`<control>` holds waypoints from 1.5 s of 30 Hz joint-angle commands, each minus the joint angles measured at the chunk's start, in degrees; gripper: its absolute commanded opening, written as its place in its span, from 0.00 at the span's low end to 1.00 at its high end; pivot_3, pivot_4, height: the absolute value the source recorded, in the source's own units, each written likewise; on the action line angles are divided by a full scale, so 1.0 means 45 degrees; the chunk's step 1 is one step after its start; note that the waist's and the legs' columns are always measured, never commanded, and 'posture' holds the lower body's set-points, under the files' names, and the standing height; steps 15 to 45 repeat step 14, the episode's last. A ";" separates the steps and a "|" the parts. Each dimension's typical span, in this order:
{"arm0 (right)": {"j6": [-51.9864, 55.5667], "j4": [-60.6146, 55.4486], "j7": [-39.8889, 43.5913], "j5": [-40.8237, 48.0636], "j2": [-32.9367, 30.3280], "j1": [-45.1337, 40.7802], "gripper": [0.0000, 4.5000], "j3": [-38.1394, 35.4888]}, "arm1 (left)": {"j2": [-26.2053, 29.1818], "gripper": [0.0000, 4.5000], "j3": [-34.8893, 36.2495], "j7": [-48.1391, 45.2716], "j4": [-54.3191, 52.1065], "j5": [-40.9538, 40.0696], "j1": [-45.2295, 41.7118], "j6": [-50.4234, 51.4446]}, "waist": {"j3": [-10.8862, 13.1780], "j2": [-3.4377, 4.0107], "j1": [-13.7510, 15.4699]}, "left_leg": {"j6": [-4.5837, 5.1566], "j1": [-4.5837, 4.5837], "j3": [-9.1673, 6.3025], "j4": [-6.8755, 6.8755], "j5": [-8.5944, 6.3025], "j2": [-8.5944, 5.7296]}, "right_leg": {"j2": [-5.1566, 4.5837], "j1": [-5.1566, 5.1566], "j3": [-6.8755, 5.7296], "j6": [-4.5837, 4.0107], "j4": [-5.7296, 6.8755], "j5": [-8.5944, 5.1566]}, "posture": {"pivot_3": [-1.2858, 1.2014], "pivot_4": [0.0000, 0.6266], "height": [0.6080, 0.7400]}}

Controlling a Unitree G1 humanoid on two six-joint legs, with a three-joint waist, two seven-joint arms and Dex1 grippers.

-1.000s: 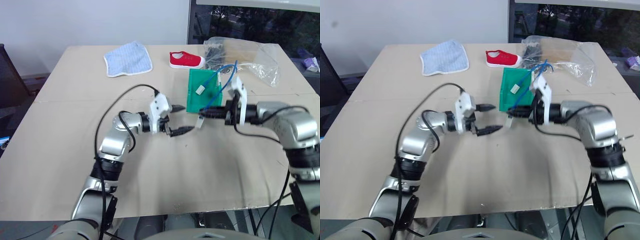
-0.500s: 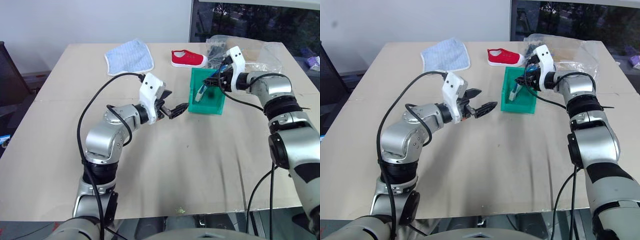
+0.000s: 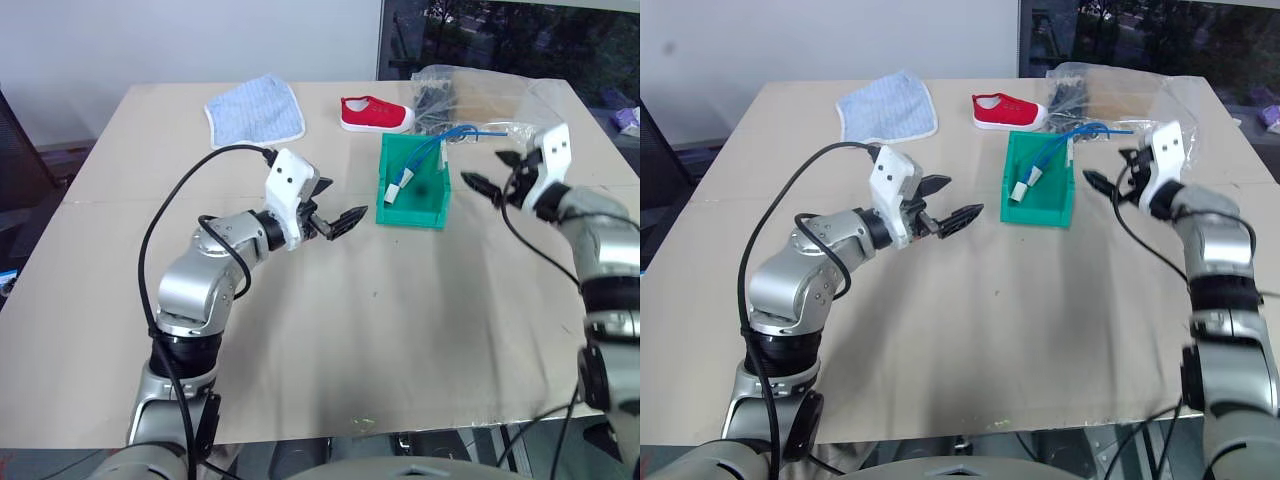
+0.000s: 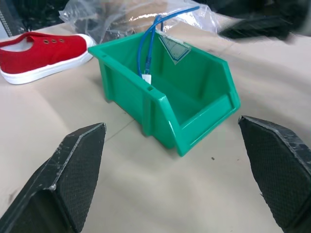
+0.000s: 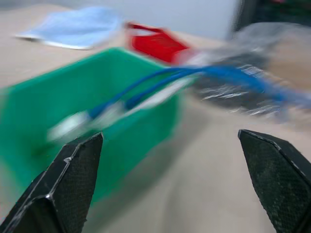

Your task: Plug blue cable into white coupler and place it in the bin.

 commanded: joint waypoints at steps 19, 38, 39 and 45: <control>-0.2301 -0.3519 0.2084 0.1551 0.0101 0.8142 0.98 -0.1752 | 0.0622 1.00 0.0667 0.0080 -0.1749 0.1253 0.9112 -0.4814 | -0.0002 -0.0007 0.0066 | 0.0087 0.0301 0.0061 0.0011 -0.0046 -0.0004 | -0.0005 0.0269 0.0079 -0.0064 -0.0036 -0.0032 | 0.52 0.24 1.00; -0.2301 -0.3519 0.2084 0.1551 0.0101 0.8142 0.98 -0.1752 | 0.0622 1.00 0.0667 0.0080 -0.1749 0.1253 0.9112 -0.4814 | -0.0002 -0.0007 0.0066 | 0.0087 0.0301 0.0061 0.0011 -0.0046 -0.0004 | -0.0005 0.0269 0.0079 -0.0064 -0.0036 -0.0032 | 0.52 0.24 1.00; -0.2301 -0.3519 0.2084 0.1551 0.0101 0.8142 0.98 -0.1752 | 0.0622 1.00 0.0667 0.0080 -0.1749 0.1253 0.9112 -0.4814 | -0.0002 -0.0007 0.0066 | 0.0087 0.0301 0.0061 0.0011 -0.0046 -0.0004 | -0.0005 0.0269 0.0079 -0.0064 -0.0036 -0.0032 | 0.52 0.24 1.00; -0.2301 -0.3519 0.2084 0.1551 0.0101 0.8142 0.98 -0.1752 | 0.0622 1.00 0.0667 0.0080 -0.1749 0.1253 0.9112 -0.4814 | -0.0002 -0.0007 0.0066 | 0.0087 0.0301 0.0061 0.0011 -0.0046 -0.0004 | -0.0005 0.0269 0.0079 -0.0064 -0.0036 -0.0032 | 0.52 0.24 1.00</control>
